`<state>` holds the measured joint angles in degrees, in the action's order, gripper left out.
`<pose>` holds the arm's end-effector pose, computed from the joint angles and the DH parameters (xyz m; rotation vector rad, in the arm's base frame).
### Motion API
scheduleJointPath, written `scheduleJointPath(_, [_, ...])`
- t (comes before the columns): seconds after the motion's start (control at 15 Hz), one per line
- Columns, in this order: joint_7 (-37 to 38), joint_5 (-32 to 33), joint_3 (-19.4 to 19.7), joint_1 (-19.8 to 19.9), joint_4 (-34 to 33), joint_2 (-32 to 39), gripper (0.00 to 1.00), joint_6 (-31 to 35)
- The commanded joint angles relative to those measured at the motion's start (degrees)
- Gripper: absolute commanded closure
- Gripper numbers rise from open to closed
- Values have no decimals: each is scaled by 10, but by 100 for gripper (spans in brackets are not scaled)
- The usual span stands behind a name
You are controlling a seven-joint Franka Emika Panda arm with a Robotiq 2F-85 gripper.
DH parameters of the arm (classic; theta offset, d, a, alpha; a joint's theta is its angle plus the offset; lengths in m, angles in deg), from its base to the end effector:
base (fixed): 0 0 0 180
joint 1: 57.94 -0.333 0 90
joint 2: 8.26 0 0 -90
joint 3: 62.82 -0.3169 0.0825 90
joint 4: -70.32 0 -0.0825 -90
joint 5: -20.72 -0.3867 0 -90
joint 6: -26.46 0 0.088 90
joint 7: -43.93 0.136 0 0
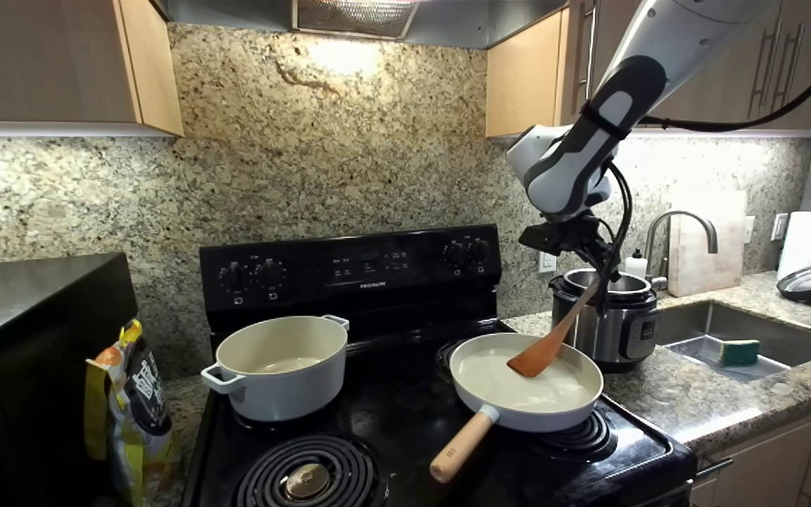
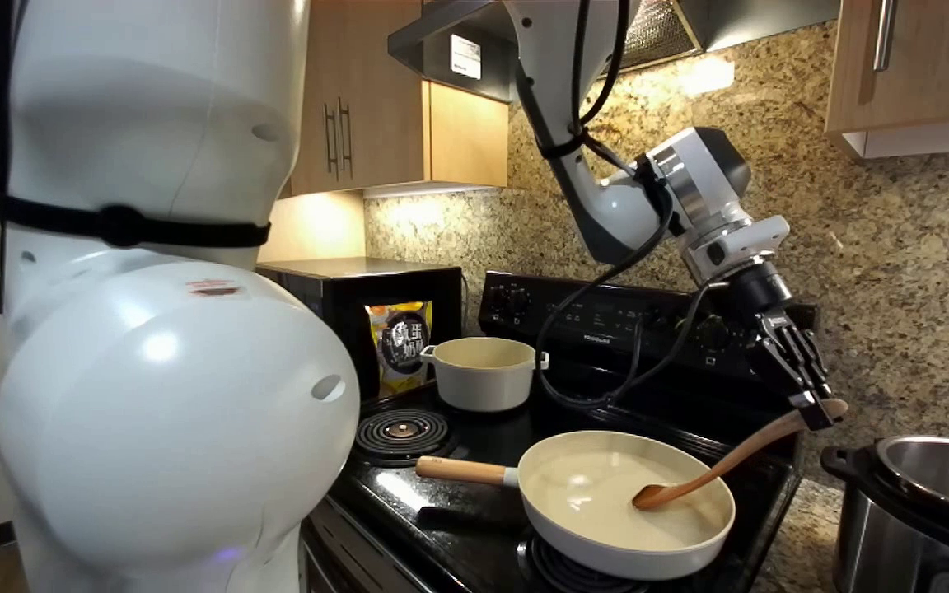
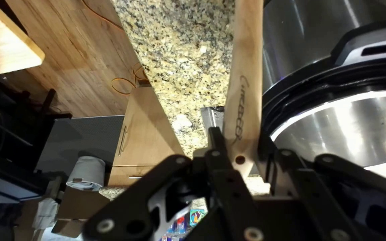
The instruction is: Pick up the cooking stick and stir in the pan
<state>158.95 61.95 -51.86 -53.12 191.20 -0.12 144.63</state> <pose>0.5175 -0.1991 0.3234 1.5190 -2.0589 0.4728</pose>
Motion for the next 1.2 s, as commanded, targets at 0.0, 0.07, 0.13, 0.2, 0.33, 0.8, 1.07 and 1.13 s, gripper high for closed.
scheduleJointPath(0.0, [17, 20, -19, -14, -9, 13, 90, -22])
scheduleJointPath(0.07, [18, 25, -23, -18, -4, 15, 90, -22])
scheduleJointPath(0.13, [18, 29, -26, -22, 2, 16, 90, -21])
scheduleJointPath(0.2, [16, 33, -28, -25, 6, 18, 90, -20])
scheduleJointPath(0.33, [12, 40, -31, -26, 21, 16, 90, -14])
scheduleJointPath(0.8, [-5, 44, -24, -14, 84, 1, 90, 9])
scheduleJointPath(1.07, [-4, 50, -13, -5, 101, -1, 90, 11])
scheduleJointPath(1.13, [-5, 49, -9, -1, 101, -2, 90, 11])
